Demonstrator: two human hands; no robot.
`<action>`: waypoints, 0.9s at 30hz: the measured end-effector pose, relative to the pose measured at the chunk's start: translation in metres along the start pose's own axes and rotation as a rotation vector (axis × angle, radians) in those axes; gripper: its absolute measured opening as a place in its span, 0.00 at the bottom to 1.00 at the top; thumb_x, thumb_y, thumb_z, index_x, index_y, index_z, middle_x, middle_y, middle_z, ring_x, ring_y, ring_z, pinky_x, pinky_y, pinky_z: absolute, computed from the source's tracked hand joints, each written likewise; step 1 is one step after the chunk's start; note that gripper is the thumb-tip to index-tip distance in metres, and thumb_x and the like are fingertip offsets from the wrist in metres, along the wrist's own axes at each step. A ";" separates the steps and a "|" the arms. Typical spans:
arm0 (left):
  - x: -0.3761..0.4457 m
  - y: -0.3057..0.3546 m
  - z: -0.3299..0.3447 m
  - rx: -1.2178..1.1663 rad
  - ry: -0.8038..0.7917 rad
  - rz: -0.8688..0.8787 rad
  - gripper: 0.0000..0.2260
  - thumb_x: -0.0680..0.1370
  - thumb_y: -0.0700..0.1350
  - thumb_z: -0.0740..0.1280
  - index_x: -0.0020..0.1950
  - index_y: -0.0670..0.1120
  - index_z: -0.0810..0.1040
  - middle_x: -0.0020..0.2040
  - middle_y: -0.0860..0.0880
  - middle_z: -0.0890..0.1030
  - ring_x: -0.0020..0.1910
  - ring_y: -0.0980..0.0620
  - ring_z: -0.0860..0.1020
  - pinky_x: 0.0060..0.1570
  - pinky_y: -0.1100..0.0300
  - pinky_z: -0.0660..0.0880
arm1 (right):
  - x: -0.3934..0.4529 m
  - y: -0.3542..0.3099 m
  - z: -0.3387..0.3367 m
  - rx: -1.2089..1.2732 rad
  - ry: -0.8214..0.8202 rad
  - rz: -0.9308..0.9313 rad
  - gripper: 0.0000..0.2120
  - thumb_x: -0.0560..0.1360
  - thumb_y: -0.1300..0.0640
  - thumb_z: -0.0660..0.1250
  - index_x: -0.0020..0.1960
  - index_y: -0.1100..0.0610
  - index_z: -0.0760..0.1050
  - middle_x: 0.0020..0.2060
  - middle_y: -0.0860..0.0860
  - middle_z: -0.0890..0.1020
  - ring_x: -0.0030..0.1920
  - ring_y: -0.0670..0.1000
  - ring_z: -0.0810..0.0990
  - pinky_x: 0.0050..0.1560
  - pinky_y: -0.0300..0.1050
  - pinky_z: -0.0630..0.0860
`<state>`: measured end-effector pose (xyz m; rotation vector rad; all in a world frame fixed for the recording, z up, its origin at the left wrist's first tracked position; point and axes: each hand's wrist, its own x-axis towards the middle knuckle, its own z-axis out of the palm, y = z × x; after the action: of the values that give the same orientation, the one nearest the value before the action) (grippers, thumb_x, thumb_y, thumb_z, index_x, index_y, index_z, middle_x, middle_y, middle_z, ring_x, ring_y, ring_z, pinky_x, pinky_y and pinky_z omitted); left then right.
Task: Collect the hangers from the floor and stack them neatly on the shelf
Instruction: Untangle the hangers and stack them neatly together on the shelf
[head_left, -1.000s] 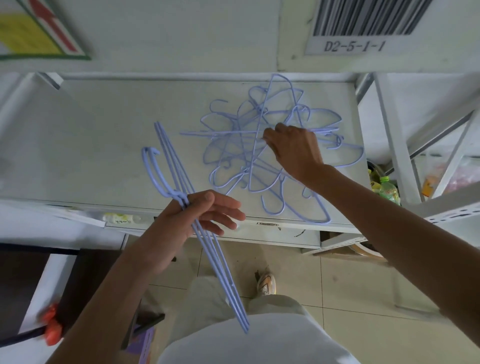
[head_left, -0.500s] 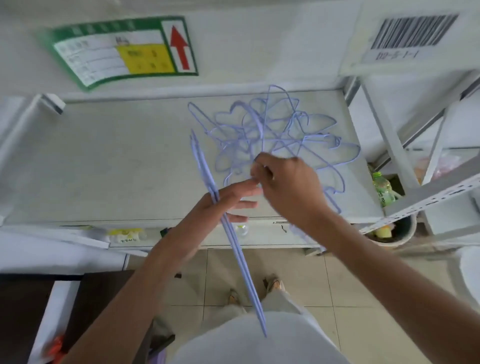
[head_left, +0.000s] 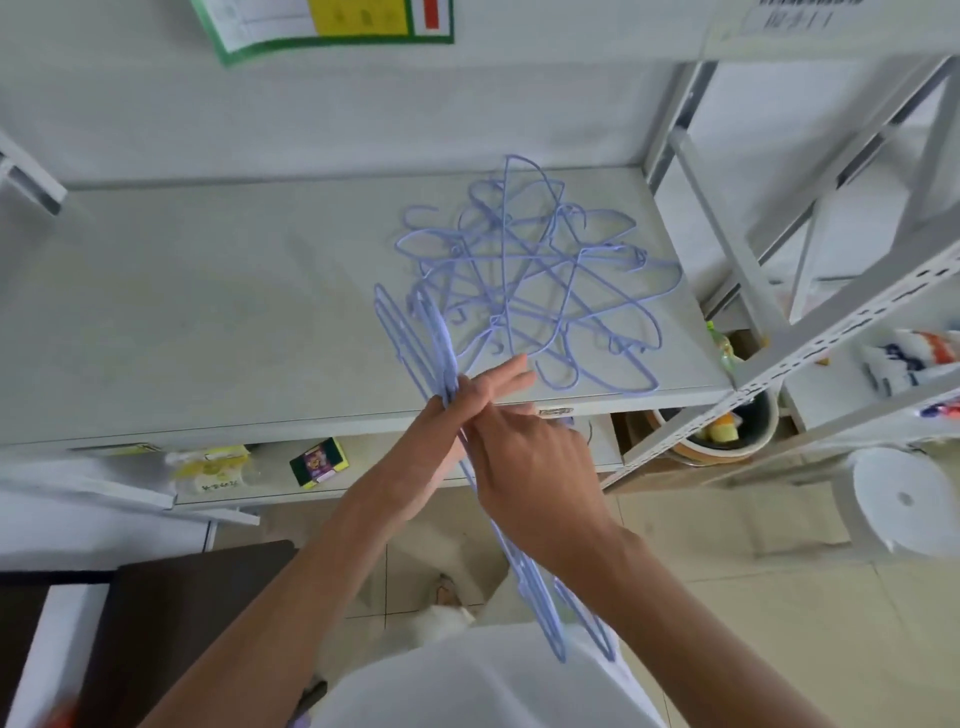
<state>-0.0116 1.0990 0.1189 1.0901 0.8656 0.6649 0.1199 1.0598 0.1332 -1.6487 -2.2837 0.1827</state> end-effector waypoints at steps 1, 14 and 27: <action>0.000 -0.001 0.005 -0.019 0.001 0.007 0.27 0.84 0.60 0.55 0.80 0.50 0.67 0.77 0.50 0.72 0.73 0.48 0.74 0.75 0.44 0.65 | -0.004 0.000 -0.002 -0.020 -0.011 0.007 0.21 0.84 0.50 0.48 0.74 0.51 0.69 0.37 0.49 0.82 0.31 0.59 0.81 0.27 0.50 0.74; 0.038 0.020 -0.006 -0.157 0.048 0.102 0.22 0.87 0.49 0.49 0.77 0.46 0.69 0.72 0.45 0.77 0.67 0.39 0.79 0.60 0.48 0.78 | -0.047 -0.004 -0.006 1.589 -0.424 0.763 0.24 0.86 0.45 0.53 0.62 0.64 0.76 0.45 0.64 0.86 0.38 0.62 0.82 0.42 0.53 0.81; 0.053 0.052 -0.065 -0.606 -0.080 -0.258 0.18 0.84 0.45 0.58 0.67 0.38 0.80 0.67 0.41 0.81 0.53 0.50 0.86 0.49 0.60 0.84 | -0.045 0.006 0.017 1.550 -0.468 0.585 0.18 0.85 0.54 0.59 0.51 0.69 0.79 0.42 0.69 0.85 0.38 0.55 0.85 0.43 0.44 0.82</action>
<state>-0.0421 1.1907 0.1406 0.4476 0.6563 0.6060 0.1320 1.0206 0.1073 -1.2121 -0.9509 1.9672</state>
